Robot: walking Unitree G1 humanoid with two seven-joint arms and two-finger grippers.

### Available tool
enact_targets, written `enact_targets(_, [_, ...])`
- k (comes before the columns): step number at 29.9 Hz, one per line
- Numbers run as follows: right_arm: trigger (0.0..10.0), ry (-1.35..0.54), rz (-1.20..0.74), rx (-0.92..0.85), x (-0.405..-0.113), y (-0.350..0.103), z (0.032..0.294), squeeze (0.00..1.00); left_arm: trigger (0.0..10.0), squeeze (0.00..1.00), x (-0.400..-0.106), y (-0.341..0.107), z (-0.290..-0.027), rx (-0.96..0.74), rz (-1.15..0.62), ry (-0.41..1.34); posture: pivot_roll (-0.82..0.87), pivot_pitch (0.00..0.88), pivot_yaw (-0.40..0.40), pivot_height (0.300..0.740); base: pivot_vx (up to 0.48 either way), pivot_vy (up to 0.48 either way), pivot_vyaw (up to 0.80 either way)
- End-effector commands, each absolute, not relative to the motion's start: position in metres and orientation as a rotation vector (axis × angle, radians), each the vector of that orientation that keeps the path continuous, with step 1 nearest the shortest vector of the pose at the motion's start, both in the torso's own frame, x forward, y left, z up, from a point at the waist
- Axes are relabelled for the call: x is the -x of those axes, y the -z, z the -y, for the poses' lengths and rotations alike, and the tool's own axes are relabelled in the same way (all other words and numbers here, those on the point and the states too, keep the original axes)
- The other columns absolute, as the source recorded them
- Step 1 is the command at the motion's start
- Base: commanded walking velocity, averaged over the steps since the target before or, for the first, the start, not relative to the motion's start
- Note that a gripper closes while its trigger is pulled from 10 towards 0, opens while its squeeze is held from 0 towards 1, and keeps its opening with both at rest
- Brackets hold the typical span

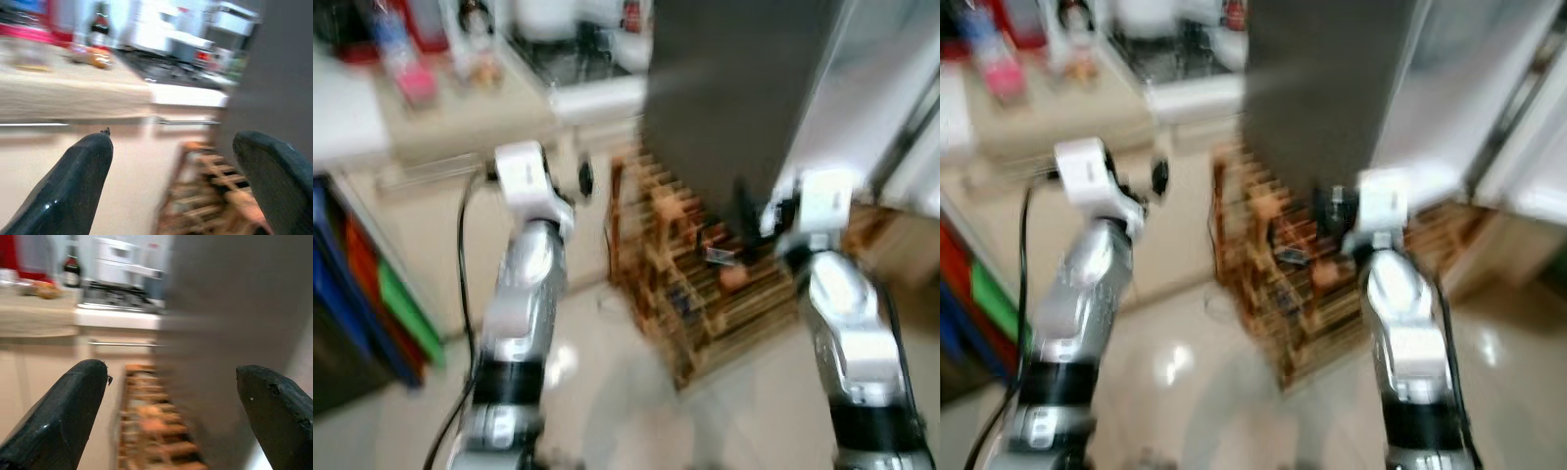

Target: Restocking fridge

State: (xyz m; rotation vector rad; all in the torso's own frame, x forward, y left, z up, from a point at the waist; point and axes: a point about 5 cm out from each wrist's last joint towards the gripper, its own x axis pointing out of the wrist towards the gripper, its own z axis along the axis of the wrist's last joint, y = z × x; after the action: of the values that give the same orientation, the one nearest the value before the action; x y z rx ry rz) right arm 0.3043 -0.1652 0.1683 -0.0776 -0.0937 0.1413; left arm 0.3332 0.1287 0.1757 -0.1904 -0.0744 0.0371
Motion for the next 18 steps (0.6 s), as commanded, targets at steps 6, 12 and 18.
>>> enact_targets(6, [10.0, -0.186, 0.088, 0.057, -0.3062, -0.1676, 0.158, 0.06, 10.0, 0.0, -0.3342, -0.175, -0.125, 0.166, 0.069, -0.043, -0.06, 0.0, -0.006, 0.74, 0.0, 0.0, 0.66])
enact_targets(12, [10.0, -0.207, 0.085, 0.058, -0.3049, -0.1655, 0.1552, 0.06, 10.0, 0.0, -0.3344, -0.1726, -0.1223, 0.158, 0.058, -0.047, -0.06, 0.0, -0.007, 0.74, 0.0, 0.0, 0.64])
enact_targets(18, [10.0, -0.171, 0.075, 0.002, -0.3032, -0.1609, 0.16, 0.07, 10.0, 0.0, -0.3299, -0.1661, -0.1259, 0.045, 0.056, -0.008, -0.06, 0.0, -0.004, 0.74, 0.0, 0.0, 0.62])
